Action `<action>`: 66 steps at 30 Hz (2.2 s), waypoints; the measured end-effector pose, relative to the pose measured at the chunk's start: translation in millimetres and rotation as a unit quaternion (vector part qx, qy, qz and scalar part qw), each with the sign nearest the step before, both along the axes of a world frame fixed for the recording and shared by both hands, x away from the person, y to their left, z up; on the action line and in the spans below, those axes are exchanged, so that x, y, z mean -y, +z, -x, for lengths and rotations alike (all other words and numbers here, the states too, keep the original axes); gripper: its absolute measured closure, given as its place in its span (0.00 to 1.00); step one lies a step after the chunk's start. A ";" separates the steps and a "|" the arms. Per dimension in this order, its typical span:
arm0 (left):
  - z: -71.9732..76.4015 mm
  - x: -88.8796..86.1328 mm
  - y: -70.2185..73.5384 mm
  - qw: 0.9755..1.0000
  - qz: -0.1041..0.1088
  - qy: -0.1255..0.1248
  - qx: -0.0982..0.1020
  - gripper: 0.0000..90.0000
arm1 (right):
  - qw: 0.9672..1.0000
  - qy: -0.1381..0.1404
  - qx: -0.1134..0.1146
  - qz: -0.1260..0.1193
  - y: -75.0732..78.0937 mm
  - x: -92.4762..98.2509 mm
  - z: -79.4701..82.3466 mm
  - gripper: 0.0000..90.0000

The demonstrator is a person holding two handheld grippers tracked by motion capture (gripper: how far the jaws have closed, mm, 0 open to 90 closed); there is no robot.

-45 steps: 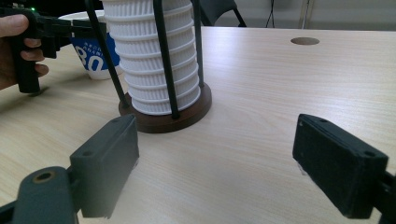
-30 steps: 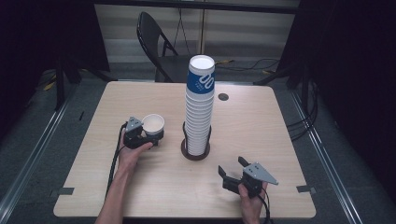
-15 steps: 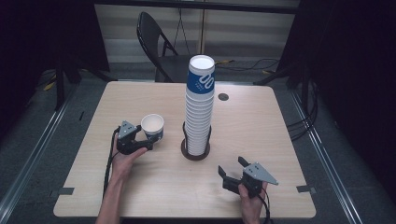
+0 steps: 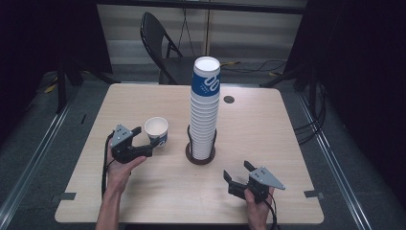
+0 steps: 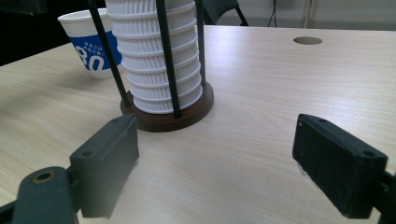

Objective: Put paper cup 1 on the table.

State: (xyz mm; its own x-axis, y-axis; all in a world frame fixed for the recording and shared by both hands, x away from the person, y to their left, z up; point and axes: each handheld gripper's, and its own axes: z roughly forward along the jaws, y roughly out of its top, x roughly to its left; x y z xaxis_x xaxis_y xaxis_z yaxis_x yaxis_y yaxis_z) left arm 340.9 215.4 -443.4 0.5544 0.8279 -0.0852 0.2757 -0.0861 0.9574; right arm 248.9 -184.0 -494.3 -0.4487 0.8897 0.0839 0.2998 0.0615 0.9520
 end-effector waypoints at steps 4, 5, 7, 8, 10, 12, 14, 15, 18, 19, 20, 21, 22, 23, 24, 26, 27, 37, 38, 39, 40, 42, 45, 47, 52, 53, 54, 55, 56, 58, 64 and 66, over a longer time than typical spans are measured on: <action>4.2 7.5 17.4 1.000 -0.005 -0.024 0.007 0.17 | 1.000 -0.002 0.005 -0.002 -0.1 0.1 0.9 0.15; 4.6 8.8 20.2 1.000 -0.007 -0.027 0.008 0.17 | 1.000 -0.001 0.005 -0.004 -0.1 0.0 0.6 0.15; 5.8 12.8 27.3 0.999 -0.005 -0.034 0.017 0.17 | 1.000 -0.001 0.004 -0.004 -0.1 -0.1 0.5 0.15; 6.3 13.4 29.7 0.999 -0.006 -0.034 0.018 0.17 | 1.000 -0.001 0.004 -0.002 -0.1 0.0 0.7 0.16; 7.0 15.6 34.6 0.999 0.002 -0.037 0.019 0.17 | 1.000 -0.001 0.004 -0.002 -0.1 0.0 0.8 0.16; 7.9 17.5 39.5 0.999 0.001 -0.038 0.023 0.17 | 1.000 0.000 0.005 -0.003 -0.1 0.1 0.7 0.16; 8.2 19.1 43.9 0.998 0.008 -0.046 0.030 0.17 | 1.000 0.000 0.004 -0.002 -0.1 0.0 0.7 0.16; 8.3 20.2 46.2 0.998 0.009 -0.048 0.032 0.17 | 1.000 0.000 0.004 -0.002 -0.1 0.0 0.6 0.16; 7.1 24.2 53.0 0.997 0.026 -0.065 0.039 0.20 | 1.000 0.001 0.005 -0.004 -0.2 0.2 0.6 0.15; 6.9 26.2 56.3 0.997 0.028 -0.065 0.043 0.19 | 1.000 0.001 0.005 -0.005 -0.2 0.3 0.6 0.15; 6.7 27.2 58.3 0.996 0.029 -0.066 0.044 0.18 | 1.000 0.001 0.005 -0.005 -0.2 0.4 0.6 0.15; 6.3 28.0 61.1 0.996 0.030 -0.070 0.047 0.18 | 1.000 0.001 0.005 -0.005 -0.2 0.4 0.7 0.15; 6.1 29.7 64.4 0.996 0.034 -0.074 0.048 0.18 | 1.000 0.002 0.005 -0.004 -0.1 0.6 1.0 0.15; 6.0 31.1 67.2 0.996 0.028 -0.074 0.050 0.18 | 1.000 0.002 0.006 -0.004 -0.1 0.7 1.1 0.15; 6.1 32.2 69.3 0.996 0.020 -0.071 0.052 0.18 | 1.000 0.003 0.005 -0.004 -0.1 0.9 1.2 0.15; 6.0 34.7 74.4 0.995 0.029 -0.083 0.053 0.18 | 1.000 0.003 0.006 -0.005 -0.1 0.9 1.3 0.15; 6.2 35.6 76.9 0.994 0.034 -0.091 0.053 0.18 | 1.000 0.003 0.006 -0.006 -0.1 1.0 1.3 0.15; 6.9 46.0 102.6 0.989 0.046 -0.117 0.084 0.23 | 1.000 -0.001 0.006 -0.009 -0.2 0.9 1.4 0.15; 6.8 47.5 105.4 0.988 0.047 -0.122 0.088 0.22 | 1.000 -0.001 0.006 -0.011 -0.2 1.2 1.4 0.15; 6.9 50.0 108.3 0.987 0.050 -0.125 0.085 0.20 | 1.000 -0.001 0.008 -0.011 -0.3 1.6 1.5 0.15; 7.1 51.9 111.5 0.987 0.045 -0.130 0.085 0.20 | 1.000 0.001 0.009 -0.014 -0.4 1.9 1.8 0.15; 7.7 56.9 117.6 0.985 0.049 -0.139 0.094 0.21 | 1.000 0.000 0.009 -0.015 -0.4 2.1 1.9 0.15; 7.1 64.0 125.4 0.982 0.039 -0.157 0.093 0.18 | 1.000 0.001 0.009 -0.015 -0.4 2.1 1.7 0.15; 7.2 69.7 131.4 0.982 0.031 -0.162 0.095 0.19 | 1.000 0.001 0.009 -0.015 -0.4 2.2 1.8 0.15; 3.8 75.4 145.5 0.980 0.029 -0.168 0.099 0.18 | 1.000 -0.002 0.007 -0.015 -0.4 2.5 1.4 0.16; 2.6 76.3 148.1 0.980 0.030 -0.169 0.097 0.18 | 1.000 -0.002 0.007 -0.015 -0.4 2.5 1.3 0.16; 1.2 77.1 150.6 0.980 0.030 -0.168 0.098 0.18 | 1.000 -0.001 0.007 -0.015 -0.4 2.4 1.2 0.16; -0.1 77.8 152.8 0.980 0.030 -0.169 0.098 0.19 | 1.000 -0.001 0.006 -0.015 -0.4 2.3 1.4 0.16; -1.4 78.7 154.6 0.980 0.033 -0.169 0.097 0.19 | 1.000 -0.002 0.007 -0.015 -0.4 2.2 1.4 0.16; -4.8 80.0 157.6 0.978 0.050 -0.181 0.091 0.19 | 1.000 -0.002 0.007 -0.015 -0.4 2.2 1.4 0.15; -12.0 91.0 163.2 0.978 0.067 -0.181 0.083 0.17 | 1.000 0.001 0.006 -0.015 -0.3 2.8 1.4 0.15; -13.9 93.8 166.4 0.977 0.070 -0.185 0.084 0.17 | 1.000 0.001 0.007 -0.017 -0.4 2.9 1.5 0.15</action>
State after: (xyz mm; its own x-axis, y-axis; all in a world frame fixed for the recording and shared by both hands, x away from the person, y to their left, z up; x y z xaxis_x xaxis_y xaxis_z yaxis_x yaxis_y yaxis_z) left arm 354.8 121.6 -277.0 0.8297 0.5545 -0.0643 0.0879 -0.0159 0.9960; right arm 247.4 -186.9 -494.7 -0.4523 0.8855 0.1065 0.2856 0.0306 0.9579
